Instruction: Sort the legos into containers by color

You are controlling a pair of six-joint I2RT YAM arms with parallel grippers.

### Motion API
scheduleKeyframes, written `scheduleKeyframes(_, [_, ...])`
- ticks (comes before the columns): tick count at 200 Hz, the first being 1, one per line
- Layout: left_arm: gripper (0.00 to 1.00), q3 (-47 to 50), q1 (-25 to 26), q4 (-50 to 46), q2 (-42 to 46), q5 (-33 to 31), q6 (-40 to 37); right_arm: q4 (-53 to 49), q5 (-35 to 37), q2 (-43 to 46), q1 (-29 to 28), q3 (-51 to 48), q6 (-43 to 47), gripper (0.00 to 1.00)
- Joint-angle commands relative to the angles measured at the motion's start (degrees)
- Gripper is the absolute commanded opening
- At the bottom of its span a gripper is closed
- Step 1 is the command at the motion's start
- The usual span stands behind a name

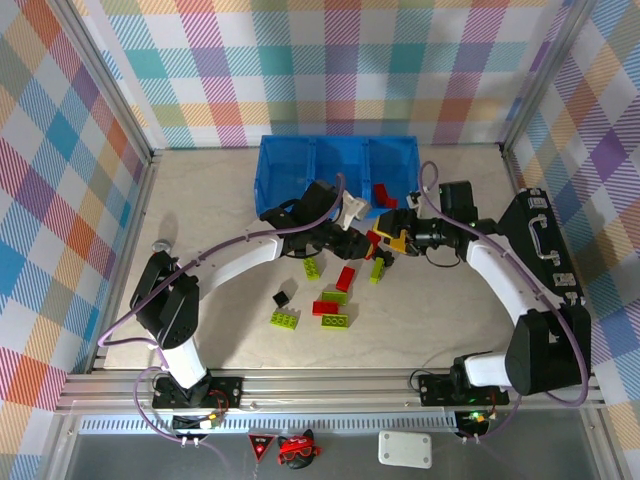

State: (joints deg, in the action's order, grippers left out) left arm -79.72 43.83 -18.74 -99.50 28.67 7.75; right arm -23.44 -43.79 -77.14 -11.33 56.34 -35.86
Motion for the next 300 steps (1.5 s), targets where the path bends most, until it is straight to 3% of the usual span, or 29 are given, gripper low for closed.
scheduleKeyframes(1, [0.21,0.6,0.51,2.11,0.77,4.39,-2.1,-2.04,-3.38,-1.37,-0.66,1.63,-0.17,0.65])
scheduleKeyframes(53, [0.21,0.44,0.94,1.7,0.78,3.69,-2.34,-5.27,-4.09,-2.92,-1.1,3.08,2.11,0.56])
scheduleKeyframes(123, [0.24,-0.48,1.07,-1.03,0.28,-0.28,-2.12,-6.96,-3.33,-3.45,-1.41,4.24,2.91,0.33])
scheduleKeyframes(171, [0.47,-0.28,1.06,-1.92,1.98,-3.92,-1.9,-7.55,-0.9,-3.51,-1.38,5.21,3.78,0.27])
scheduleKeyframes(201, [0.52,0.03,1.02,-3.26,4.71,-6.35,-1.77,-9.47,2.28,-3.88,-1.39,6.36,6.01,0.28])
scheduleKeyframes(241, [0.54,3.63,0.99,-6.11,11.44,-13.13,-0.97,-11.6,12.65,-6.09,-1.32,9.89,9.23,0.29])
scheduleKeyframes(273, [0.53,5.8,1.02,-10.32,15.94,-23.63,2.24,-13.1,25.62,-8.43,-1.28,14.91,13.84,0.28])
scheduleKeyframes(300, [0.52,8.71,1.06,-10.98,19.49,-27.42,4.23,-14.34,35.79,-12.68,-1.28,20.63,18.2,0.28])
